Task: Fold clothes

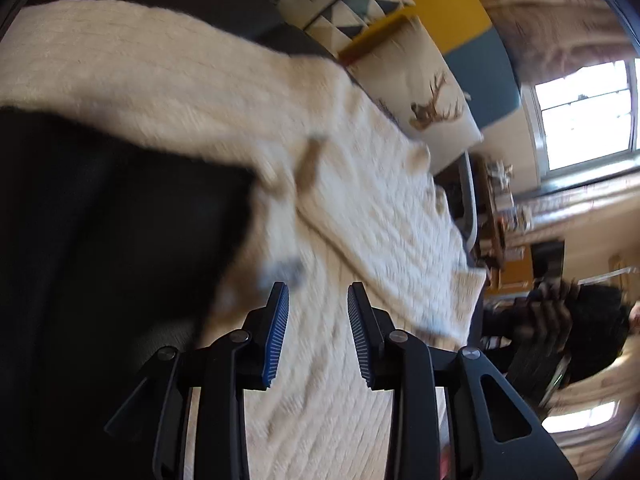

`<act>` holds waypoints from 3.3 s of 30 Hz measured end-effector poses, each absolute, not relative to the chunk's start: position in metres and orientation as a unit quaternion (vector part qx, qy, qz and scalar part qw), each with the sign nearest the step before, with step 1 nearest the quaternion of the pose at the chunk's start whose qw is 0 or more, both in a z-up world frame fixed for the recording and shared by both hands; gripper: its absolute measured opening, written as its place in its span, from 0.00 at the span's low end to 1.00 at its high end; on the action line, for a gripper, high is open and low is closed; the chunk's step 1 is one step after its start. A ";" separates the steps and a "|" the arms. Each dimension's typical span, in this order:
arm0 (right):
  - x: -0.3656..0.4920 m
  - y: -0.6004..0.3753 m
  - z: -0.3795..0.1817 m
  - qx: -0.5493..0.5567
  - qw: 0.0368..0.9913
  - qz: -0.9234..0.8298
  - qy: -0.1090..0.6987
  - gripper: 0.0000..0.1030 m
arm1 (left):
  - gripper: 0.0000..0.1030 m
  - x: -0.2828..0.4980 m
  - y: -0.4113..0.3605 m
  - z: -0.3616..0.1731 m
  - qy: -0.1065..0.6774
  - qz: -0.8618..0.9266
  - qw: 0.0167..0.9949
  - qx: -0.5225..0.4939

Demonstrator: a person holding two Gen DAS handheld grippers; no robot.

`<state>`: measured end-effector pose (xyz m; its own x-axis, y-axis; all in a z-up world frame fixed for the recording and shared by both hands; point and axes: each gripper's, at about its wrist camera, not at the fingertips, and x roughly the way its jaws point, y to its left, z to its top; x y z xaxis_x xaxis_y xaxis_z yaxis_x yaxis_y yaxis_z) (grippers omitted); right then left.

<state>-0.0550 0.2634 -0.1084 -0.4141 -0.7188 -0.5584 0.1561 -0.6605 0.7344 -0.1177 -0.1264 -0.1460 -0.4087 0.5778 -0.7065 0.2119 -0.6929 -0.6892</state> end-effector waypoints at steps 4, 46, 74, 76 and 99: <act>-0.029 0.302 -0.135 0.465 0.230 -0.778 -0.354 0.36 | 0.32 -0.146 -0.132 -0.146 -0.388 0.742 0.126 -0.532; 0.001 0.408 -0.192 0.279 0.070 -0.660 -0.694 0.44 | 0.08 -0.195 -0.050 -0.026 -0.376 0.743 0.343 -0.435; -0.022 0.428 -0.157 0.274 -0.011 -0.770 -0.576 0.13 | 0.09 -0.193 -0.074 -0.037 -0.329 0.793 0.304 -0.413; -0.023 0.428 -0.161 0.289 -0.025 -0.773 -0.565 0.13 | 0.09 -0.193 -0.081 -0.065 -0.326 0.787 0.270 -0.449; -0.149 0.436 -0.113 0.466 0.007 -0.844 -0.264 0.49 | 0.09 -0.181 -0.095 -0.156 -0.302 0.752 0.191 -0.554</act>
<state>-0.1494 0.4360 -0.1128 -0.5654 -0.2578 -0.7835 -0.2345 -0.8604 0.4524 -0.1813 -0.0952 -0.1556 -0.3124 0.6219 -0.7181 0.0487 -0.7444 -0.6659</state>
